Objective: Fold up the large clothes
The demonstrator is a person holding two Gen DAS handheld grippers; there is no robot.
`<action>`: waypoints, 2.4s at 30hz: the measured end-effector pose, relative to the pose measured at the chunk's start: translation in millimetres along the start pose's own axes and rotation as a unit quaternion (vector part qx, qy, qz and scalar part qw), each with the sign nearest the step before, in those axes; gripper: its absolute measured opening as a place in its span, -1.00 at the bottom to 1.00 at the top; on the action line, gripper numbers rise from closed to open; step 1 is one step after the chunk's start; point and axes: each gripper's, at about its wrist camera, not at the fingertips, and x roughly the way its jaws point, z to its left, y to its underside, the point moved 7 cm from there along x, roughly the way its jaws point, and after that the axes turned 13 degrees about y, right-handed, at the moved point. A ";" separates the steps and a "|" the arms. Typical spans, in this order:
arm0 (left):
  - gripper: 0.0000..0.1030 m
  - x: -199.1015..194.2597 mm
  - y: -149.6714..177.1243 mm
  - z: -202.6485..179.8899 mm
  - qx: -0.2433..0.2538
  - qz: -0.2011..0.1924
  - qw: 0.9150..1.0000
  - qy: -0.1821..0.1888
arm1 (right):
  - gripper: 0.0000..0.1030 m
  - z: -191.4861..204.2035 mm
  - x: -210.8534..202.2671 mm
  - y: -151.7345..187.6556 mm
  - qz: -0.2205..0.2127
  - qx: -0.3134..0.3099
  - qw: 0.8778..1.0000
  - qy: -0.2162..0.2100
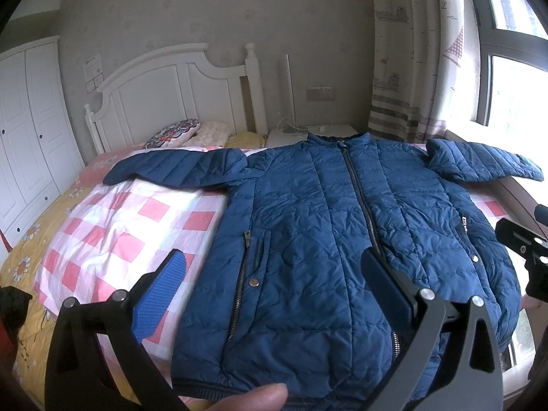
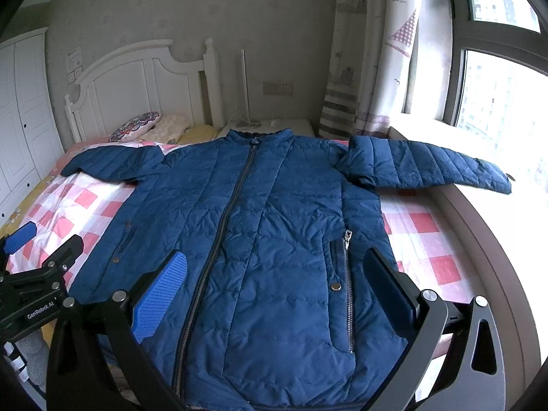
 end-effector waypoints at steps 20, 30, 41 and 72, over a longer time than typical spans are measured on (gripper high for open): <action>0.96 0.5 -0.1 0.2 -0.001 0.002 1.000 0.000 | 0.91 0.7 2.3 2.1 0.003 0.001 1.000 -0.001; 0.96 8.3 20.3 4.3 -0.001 0.004 1.000 0.001 | 0.91 1.7 3.0 4.4 0.005 0.001 1.000 -0.001; 0.96 33.4 16.7 5.0 0.006 0.025 1.000 0.013 | 0.91 4.1 19.0 12.5 0.022 0.006 1.000 -0.020; 0.96 334.2 -41.9 53.0 -0.042 0.169 0.984 0.039 | -0.49 -204.3 305.6 -115.1 0.023 0.196 0.972 0.131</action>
